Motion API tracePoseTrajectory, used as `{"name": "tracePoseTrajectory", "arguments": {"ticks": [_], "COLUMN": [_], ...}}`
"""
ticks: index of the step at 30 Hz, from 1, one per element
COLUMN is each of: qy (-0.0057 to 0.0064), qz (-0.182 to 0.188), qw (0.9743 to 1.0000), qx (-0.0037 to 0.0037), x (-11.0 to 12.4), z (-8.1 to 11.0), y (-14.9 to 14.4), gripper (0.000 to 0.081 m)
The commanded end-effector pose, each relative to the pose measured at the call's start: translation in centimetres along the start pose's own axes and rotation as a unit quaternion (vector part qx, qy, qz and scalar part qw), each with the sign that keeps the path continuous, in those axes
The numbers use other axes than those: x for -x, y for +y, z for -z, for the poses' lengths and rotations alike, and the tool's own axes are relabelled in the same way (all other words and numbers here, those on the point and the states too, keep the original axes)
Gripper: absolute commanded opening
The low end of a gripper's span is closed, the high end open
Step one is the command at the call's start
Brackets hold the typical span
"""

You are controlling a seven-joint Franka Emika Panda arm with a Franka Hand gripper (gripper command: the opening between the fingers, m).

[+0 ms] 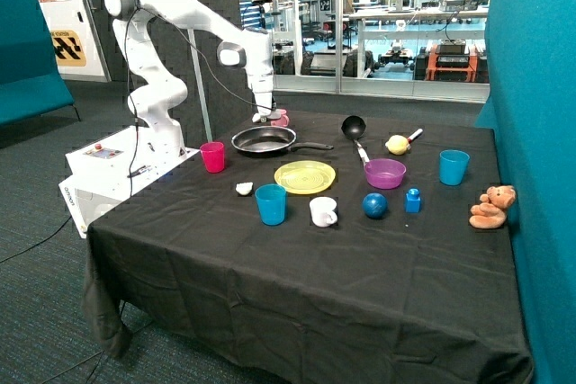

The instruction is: Clean the pan

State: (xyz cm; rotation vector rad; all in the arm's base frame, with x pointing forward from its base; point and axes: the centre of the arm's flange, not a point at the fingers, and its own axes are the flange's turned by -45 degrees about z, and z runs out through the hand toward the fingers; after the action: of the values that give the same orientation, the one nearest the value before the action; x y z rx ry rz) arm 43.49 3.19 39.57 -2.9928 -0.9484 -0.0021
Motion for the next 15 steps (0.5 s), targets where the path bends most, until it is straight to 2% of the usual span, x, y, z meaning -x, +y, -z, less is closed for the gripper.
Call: {"name": "tracePoseTrajectory", "arguments": {"ticks": [1,5,6,8,9,15], "qy": [-0.0009,-0.0009,-0.0009,-0.0009,-0.0009,-0.0008], "qz": [-0.081,-0.099,-0.112,-0.113,-0.123,-0.136], "qw": [0.9967,0.9951,0.9937,0.9936,0.9924,0.9907], "qx": [0.00090,0.00091,0.00093,0.00093,0.00094,0.00095], "x": [0.9,1.7,2.1,2.6,2.9,4.5], "z": [2.3,2.5,2.5,2.5,2.5,2.3], "y": [2.9,4.2,4.9,5.5,6.0,8.0], "gripper": [0.0000,0.0000,0.0000,0.0000,0.0000,0.0000]}}
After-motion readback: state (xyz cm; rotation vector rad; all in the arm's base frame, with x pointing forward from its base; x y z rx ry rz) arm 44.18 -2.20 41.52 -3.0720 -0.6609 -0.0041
